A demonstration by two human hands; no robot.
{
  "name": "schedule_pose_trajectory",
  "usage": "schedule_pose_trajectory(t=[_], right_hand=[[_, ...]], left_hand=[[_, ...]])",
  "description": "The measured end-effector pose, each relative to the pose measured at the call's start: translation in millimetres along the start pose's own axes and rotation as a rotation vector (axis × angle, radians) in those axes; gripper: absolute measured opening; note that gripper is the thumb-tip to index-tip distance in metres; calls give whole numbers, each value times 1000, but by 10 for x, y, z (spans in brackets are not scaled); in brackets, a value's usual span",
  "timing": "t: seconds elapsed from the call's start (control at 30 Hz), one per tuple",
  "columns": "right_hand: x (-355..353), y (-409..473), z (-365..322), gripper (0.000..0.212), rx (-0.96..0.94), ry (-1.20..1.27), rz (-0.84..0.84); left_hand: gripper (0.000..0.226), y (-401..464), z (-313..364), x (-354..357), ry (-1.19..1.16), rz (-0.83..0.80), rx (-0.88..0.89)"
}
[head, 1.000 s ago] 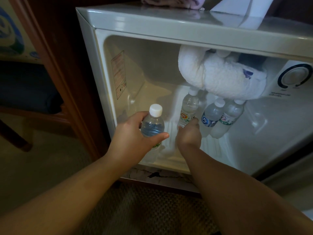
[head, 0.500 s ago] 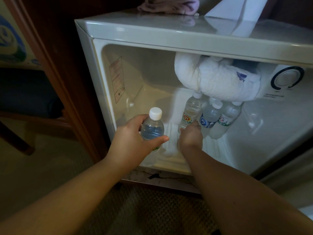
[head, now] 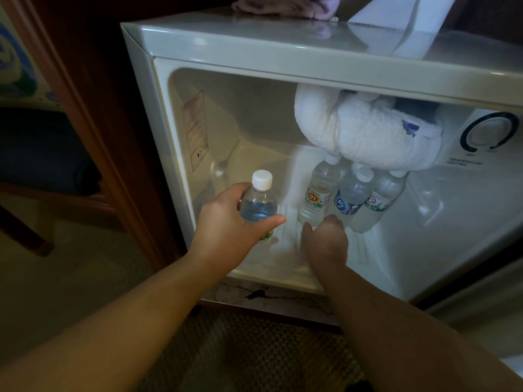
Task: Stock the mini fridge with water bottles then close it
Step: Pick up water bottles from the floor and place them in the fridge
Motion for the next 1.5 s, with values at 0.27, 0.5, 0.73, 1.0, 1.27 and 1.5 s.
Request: schedule_pose_trajectory(t=[0.27,0.5,0.73,1.0,1.27,1.5], right_hand=[[201,-299,369,74,-380,-454,-400],[259,-378,438,77,-432,-510,-414],[265,-359,443,79,-442,-507,-407],[286,-373,460,80,-452,-456,-325],[274,-362,448,80,-442,-420,-351],[288,-363,457,80,-438,-441,-355]], left_hand=[[69,249,-64,212,11,16,-25],[68,638,-132,488,-48,50,-44],[73,937,-300,806,-49,128,-89],[66,1230,-195,934,-134,99,-82],[76,1269,-171,1089,-187,55,-76],[80,1246,-139,1056,-144,2,-61]])
Point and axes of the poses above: each hand's wrist, its own y-axis towards the middle knuckle, its own x-axis out of the palm, z = x × y, the point moved 3 cm from there along y, towards the middle knuckle, and after that the axes turned 9 degrees about -z, right-handed, at the moved point
